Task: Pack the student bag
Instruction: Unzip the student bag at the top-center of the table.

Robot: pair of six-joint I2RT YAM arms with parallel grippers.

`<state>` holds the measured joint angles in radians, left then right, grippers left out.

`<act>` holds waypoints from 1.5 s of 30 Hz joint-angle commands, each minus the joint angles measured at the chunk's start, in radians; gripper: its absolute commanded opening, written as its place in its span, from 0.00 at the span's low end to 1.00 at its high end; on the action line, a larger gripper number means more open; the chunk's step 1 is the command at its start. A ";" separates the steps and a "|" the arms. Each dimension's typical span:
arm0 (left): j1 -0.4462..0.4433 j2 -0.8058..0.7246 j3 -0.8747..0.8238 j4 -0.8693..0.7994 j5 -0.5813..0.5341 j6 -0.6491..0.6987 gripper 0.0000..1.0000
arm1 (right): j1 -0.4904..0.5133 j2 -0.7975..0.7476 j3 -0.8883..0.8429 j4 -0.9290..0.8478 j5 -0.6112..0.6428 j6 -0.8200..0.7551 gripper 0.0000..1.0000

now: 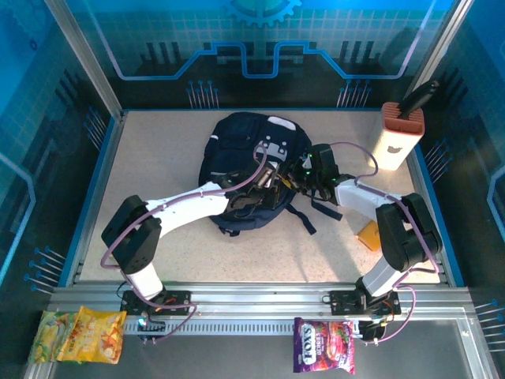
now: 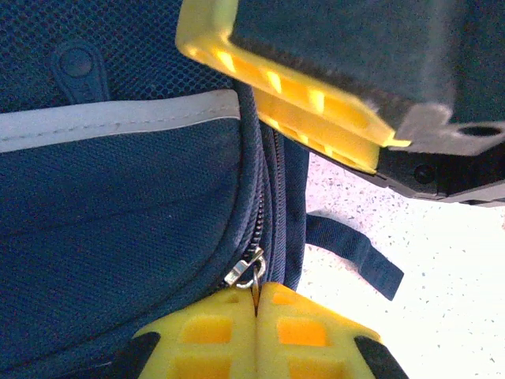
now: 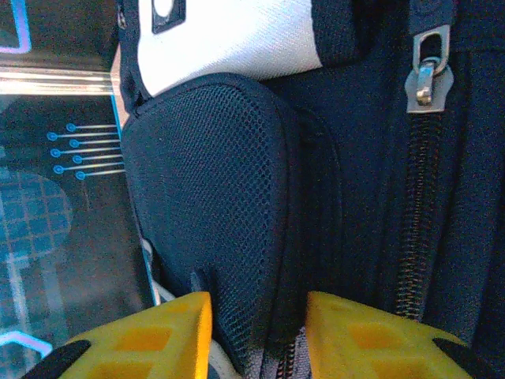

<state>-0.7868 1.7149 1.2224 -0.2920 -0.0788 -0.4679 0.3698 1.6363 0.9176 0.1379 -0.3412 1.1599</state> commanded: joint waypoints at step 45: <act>0.017 0.004 -0.003 0.115 0.214 0.163 0.00 | -0.090 -0.418 -0.129 -0.316 0.199 0.025 0.56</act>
<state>-0.7525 1.6966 1.1645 -0.1967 0.0845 -0.3298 0.2916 1.2373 0.8337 -0.1337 -0.1566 1.0962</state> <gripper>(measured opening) 0.063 0.568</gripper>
